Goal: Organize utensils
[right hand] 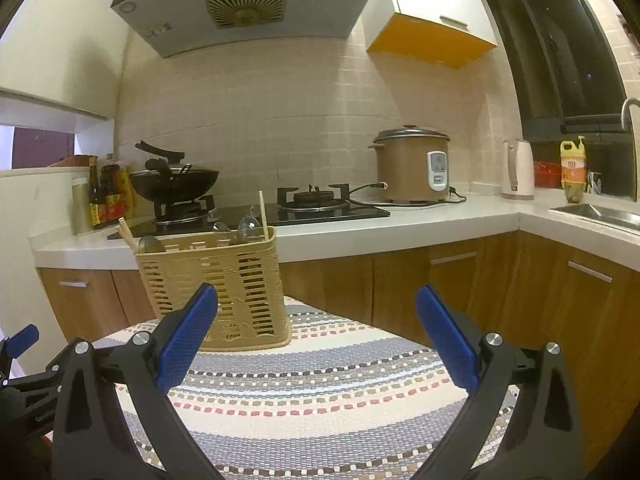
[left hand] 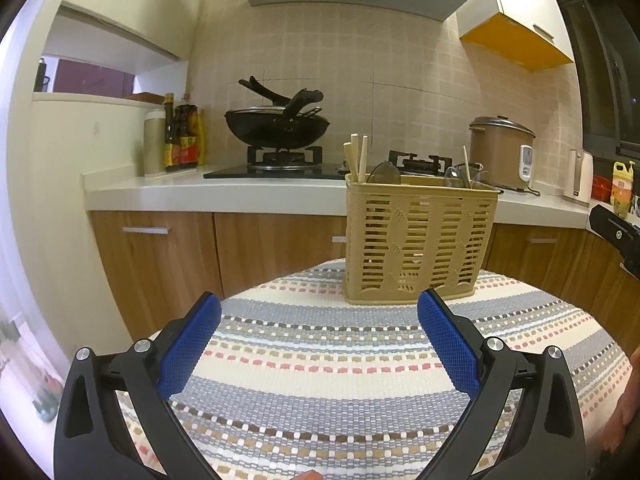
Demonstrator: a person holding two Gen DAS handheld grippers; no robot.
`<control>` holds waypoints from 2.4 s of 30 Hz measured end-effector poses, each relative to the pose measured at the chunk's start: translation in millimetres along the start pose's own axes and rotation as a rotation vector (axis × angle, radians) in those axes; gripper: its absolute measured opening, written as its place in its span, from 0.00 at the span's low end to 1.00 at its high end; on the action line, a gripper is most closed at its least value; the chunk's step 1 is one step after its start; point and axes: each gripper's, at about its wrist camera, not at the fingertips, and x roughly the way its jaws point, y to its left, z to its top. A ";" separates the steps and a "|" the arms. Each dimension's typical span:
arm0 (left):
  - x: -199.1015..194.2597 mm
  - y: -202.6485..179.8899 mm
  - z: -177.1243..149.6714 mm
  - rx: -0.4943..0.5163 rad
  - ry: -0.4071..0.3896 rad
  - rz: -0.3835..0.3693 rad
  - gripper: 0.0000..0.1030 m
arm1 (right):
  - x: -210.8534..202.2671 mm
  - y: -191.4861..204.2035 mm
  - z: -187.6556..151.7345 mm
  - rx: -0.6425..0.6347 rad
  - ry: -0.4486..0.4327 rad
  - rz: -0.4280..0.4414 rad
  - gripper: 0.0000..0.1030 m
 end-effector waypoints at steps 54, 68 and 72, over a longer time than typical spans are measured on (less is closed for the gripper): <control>-6.0 -9.2 -0.1 0.032 -0.015 0.021 0.93 | 11.1 17.6 -7.8 -0.072 0.051 0.004 0.92; -15.6 -17.6 0.7 0.072 -0.059 0.036 0.92 | 11.4 17.2 -8.4 -0.078 0.050 0.005 0.92; -16.0 -16.1 1.1 0.066 -0.060 0.037 0.93 | 11.1 17.5 -8.9 -0.080 0.049 0.006 0.92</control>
